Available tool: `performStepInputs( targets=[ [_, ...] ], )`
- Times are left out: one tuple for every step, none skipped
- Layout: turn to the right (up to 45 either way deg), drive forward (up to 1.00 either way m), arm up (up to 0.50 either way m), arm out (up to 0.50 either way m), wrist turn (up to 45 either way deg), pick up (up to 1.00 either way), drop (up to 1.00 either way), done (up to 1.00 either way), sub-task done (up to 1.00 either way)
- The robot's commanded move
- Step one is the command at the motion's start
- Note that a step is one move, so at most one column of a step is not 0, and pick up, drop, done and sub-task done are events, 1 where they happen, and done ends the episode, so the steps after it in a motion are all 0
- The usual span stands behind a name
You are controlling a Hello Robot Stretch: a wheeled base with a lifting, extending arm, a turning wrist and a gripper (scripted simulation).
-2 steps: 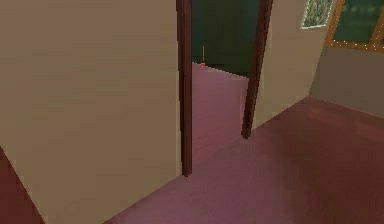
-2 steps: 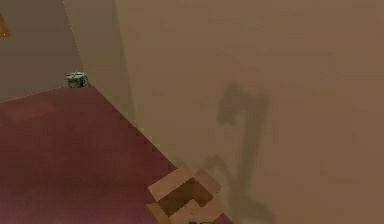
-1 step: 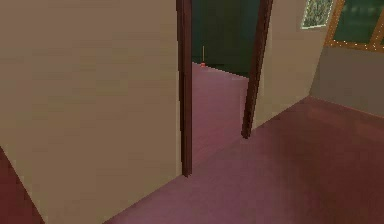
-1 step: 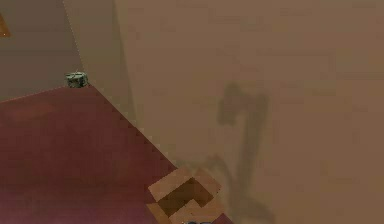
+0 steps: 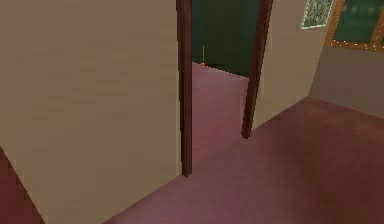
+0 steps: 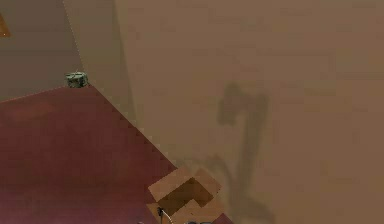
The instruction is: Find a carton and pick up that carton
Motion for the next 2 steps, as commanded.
performStepInputs(
  targets=[
    [0.0, 0.00, 0.00, 0.00, 45.0, 0.00, 0.00, 0.00, 0.00],
    [0.0, 0.00, 0.00, 0.00, 6.0, 0.00, 0.00, 0.00, 0.00]
  ],
)
